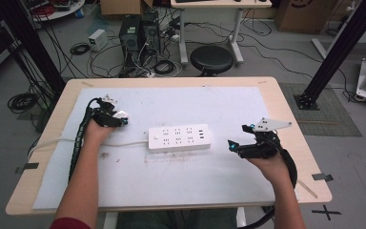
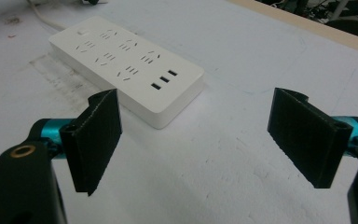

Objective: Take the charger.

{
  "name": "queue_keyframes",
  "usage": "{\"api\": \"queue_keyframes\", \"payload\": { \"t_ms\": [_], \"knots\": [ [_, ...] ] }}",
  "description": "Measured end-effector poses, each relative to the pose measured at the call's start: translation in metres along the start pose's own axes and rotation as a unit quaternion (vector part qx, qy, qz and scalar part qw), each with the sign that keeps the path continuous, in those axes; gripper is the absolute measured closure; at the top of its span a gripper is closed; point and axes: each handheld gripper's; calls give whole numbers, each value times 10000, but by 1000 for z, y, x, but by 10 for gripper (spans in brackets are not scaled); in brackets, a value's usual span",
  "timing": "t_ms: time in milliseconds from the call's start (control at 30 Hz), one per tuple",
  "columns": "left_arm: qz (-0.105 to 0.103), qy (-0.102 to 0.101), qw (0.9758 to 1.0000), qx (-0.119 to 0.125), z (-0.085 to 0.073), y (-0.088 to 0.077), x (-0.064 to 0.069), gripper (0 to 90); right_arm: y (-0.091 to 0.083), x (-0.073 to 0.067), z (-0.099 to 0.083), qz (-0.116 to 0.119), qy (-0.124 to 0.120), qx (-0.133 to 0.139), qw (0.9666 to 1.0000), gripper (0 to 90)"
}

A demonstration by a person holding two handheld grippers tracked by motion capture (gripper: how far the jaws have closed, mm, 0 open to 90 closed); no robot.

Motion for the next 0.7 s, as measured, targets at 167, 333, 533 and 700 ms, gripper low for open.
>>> {"api": "queue_keyframes", "payload": {
  "t_ms": [167,333,533,700],
  "knots": [
    [-104,273,9994,166,8,-19,14,425,-2,0,3,24,-20,16,10000,179],
    [-266,623,9973,268,17,-45,38,425,-2,-1,7,132,-82,31,9999,179],
    [-385,1150,9907,625,25,-82,83,425,-8,-9,9,221,-156,76,9996,179],
    [-594,1369,9851,855,20,-103,112,424,-13,-15,10,326,-192,85,9992,179]
  ]
}}
Point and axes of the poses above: each handheld gripper's, and its own axes: y roughly forward along the jaws, z roughly out of its top, x roughly to its right, and after that the axes turned 13 degrees about -z, right-handed
